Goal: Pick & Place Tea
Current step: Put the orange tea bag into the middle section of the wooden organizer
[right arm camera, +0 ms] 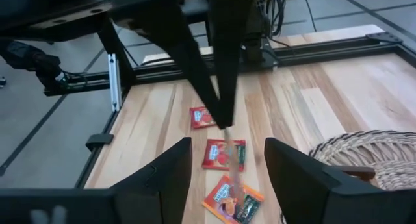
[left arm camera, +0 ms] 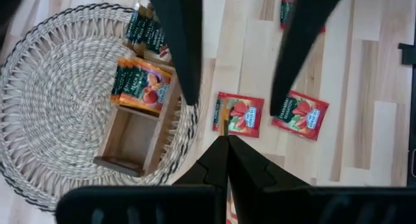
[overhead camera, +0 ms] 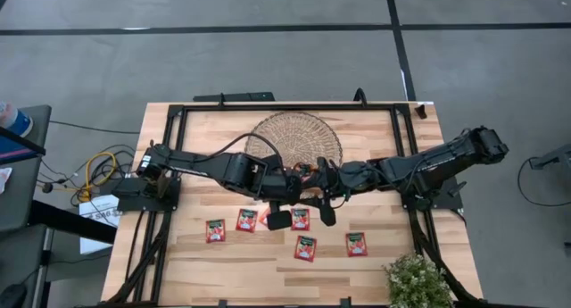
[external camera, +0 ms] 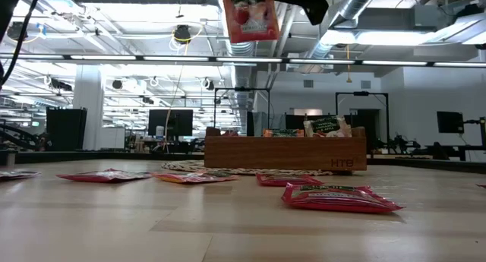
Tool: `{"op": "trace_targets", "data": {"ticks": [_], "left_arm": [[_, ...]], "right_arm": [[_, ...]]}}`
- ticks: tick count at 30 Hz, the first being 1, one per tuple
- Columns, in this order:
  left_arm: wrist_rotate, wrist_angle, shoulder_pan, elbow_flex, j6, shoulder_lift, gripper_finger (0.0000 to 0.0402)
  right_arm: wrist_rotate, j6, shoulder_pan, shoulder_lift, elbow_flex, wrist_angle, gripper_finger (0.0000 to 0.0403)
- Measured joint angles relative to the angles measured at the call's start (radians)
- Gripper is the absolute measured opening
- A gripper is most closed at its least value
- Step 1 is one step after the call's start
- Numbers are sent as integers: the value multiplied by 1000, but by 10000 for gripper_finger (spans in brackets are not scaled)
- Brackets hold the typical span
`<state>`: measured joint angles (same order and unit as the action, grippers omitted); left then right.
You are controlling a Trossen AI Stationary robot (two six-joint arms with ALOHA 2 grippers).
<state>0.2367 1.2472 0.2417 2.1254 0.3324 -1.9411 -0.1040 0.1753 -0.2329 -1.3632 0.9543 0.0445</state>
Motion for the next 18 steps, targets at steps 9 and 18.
{"op": "trace_targets", "data": {"ticks": [9, 18], "left_arm": [[1, -28, 0, 0, -8, 0, 0], [1, -40, -1, 0, -11, 0, 0]], "right_arm": [[0, 0, 5, 0, 0, -7, 160], [4, 0, 33, 0, -1, -30, 128]]}}
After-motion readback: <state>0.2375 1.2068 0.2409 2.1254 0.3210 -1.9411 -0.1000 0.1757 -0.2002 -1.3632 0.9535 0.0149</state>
